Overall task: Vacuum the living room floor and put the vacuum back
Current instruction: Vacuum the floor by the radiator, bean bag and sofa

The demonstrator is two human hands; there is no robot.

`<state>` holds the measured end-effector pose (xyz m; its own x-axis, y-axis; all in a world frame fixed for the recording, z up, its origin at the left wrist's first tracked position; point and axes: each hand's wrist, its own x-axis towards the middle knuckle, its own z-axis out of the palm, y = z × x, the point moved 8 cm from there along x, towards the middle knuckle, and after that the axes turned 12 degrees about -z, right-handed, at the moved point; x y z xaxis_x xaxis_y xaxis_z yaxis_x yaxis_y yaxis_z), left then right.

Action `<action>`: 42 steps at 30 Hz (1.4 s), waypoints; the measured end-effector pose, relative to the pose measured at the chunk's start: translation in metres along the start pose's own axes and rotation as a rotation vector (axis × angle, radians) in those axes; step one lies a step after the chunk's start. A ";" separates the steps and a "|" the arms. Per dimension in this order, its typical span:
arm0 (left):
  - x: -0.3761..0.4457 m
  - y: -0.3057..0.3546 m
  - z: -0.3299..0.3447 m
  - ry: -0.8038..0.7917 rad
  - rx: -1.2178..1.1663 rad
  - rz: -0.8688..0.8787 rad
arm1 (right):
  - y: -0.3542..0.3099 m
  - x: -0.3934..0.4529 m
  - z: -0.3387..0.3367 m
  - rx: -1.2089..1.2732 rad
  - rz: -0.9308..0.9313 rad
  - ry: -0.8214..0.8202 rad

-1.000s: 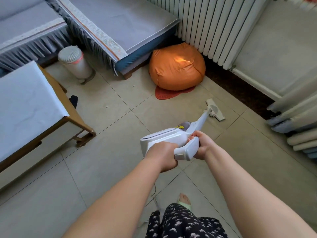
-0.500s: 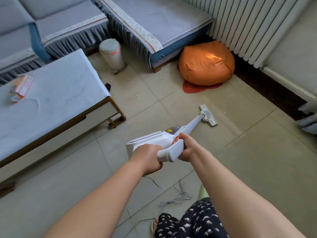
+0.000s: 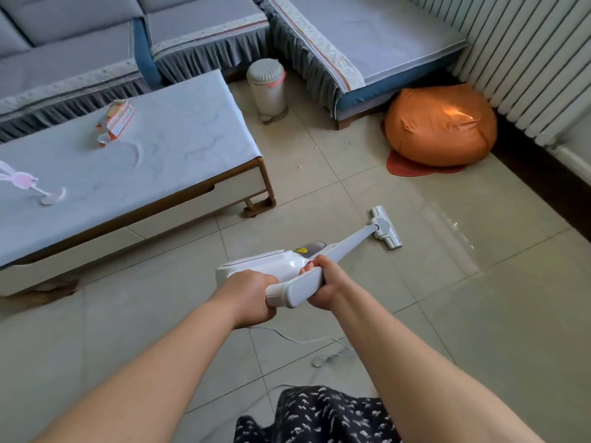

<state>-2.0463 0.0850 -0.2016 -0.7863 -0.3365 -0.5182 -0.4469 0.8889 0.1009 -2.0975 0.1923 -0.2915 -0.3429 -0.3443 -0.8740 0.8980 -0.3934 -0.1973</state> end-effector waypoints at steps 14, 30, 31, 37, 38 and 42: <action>0.056 0.133 -0.019 0.049 0.029 0.145 | -0.129 0.014 -0.051 0.033 -0.085 0.010; 0.128 0.266 -0.024 0.010 -0.064 0.097 | -0.276 0.034 -0.110 0.014 -0.119 0.097; 0.128 0.271 -0.026 0.015 -0.071 0.091 | -0.281 0.033 -0.112 0.010 -0.122 0.093; 0.112 0.270 -0.043 0.049 -0.104 0.056 | -0.280 0.023 -0.098 0.042 -0.115 0.036; 0.104 0.261 -0.045 0.069 -0.098 0.046 | -0.270 0.019 -0.091 0.040 -0.098 0.016; 0.072 0.225 -0.044 0.109 -0.111 0.012 | -0.227 0.004 -0.075 0.026 -0.046 -0.013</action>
<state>-2.2223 0.2467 -0.1786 -0.8309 -0.3628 -0.4218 -0.4764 0.8555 0.2027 -2.2821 0.3440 -0.2836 -0.3876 -0.3365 -0.8582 0.8738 -0.4308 -0.2257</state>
